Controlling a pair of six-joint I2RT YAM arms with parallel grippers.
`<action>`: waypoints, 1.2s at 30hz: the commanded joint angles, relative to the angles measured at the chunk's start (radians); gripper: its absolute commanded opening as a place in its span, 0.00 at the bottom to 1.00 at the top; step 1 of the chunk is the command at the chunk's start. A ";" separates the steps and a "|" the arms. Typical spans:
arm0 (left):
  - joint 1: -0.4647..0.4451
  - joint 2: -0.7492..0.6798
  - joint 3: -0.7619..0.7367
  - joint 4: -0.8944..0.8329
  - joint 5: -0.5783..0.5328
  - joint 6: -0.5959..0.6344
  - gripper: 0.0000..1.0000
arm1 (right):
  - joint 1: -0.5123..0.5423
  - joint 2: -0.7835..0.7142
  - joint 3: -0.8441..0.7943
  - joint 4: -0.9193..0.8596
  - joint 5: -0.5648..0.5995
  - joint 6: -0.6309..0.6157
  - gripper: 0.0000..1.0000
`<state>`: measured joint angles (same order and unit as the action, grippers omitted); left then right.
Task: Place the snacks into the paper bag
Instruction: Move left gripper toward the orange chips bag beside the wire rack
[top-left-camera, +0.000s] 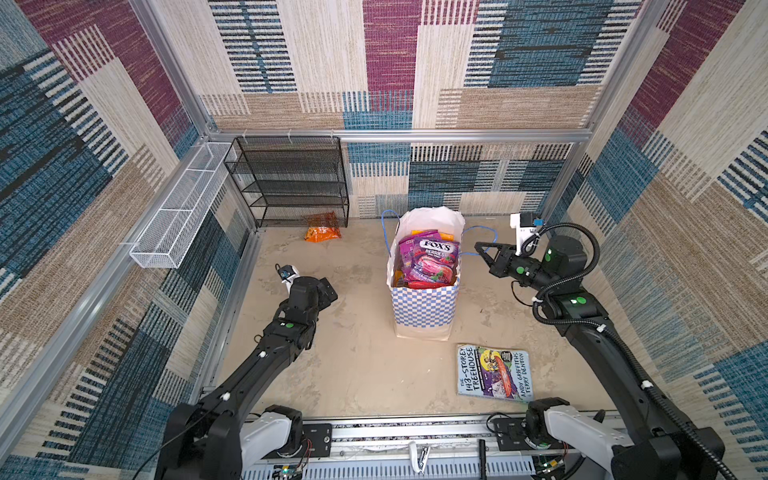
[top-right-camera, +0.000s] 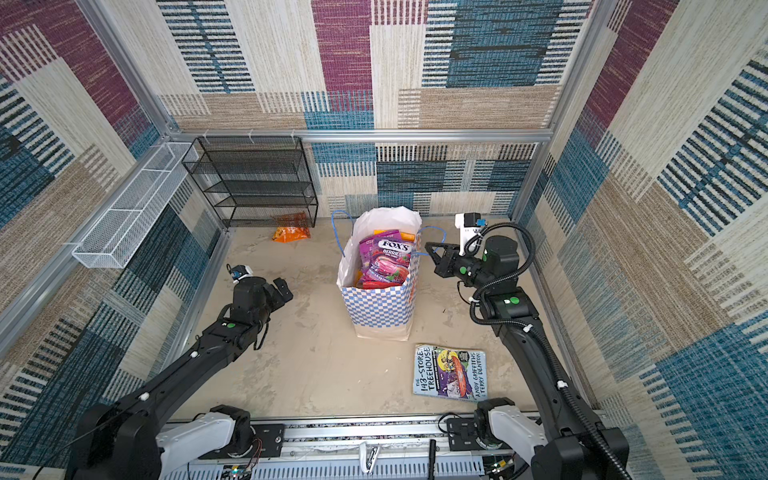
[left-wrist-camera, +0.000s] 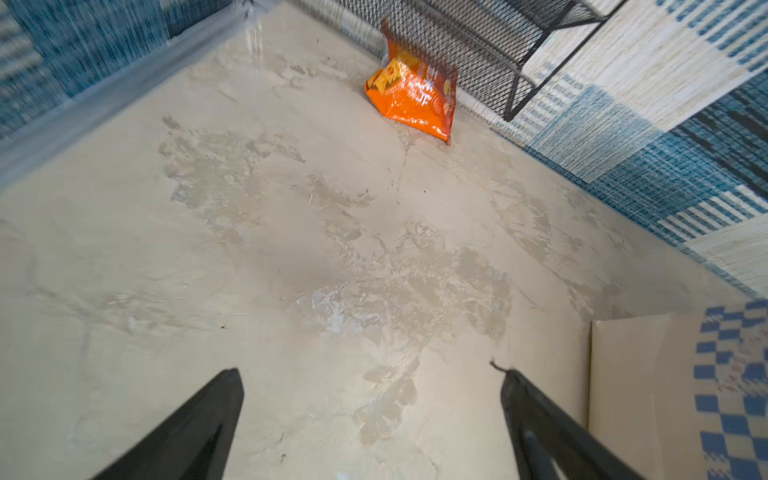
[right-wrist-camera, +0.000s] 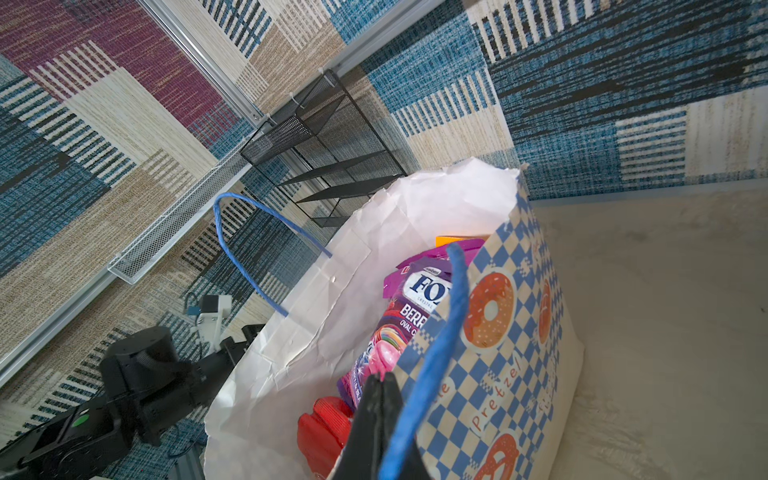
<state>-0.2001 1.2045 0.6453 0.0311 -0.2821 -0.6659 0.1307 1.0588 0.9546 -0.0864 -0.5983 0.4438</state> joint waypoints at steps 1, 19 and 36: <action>0.091 0.114 0.043 0.177 0.232 -0.119 0.98 | -0.001 -0.006 0.001 0.030 0.008 -0.005 0.00; 0.381 0.802 0.421 0.532 0.741 -0.285 0.58 | 0.000 -0.002 0.003 0.027 0.012 -0.007 0.00; 0.415 1.100 0.757 0.492 0.783 -0.290 0.60 | 0.000 -0.008 0.003 0.025 0.001 -0.007 0.00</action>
<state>0.2138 2.2799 1.3663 0.5495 0.4999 -0.9653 0.1307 1.0523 0.9546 -0.0868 -0.5915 0.4435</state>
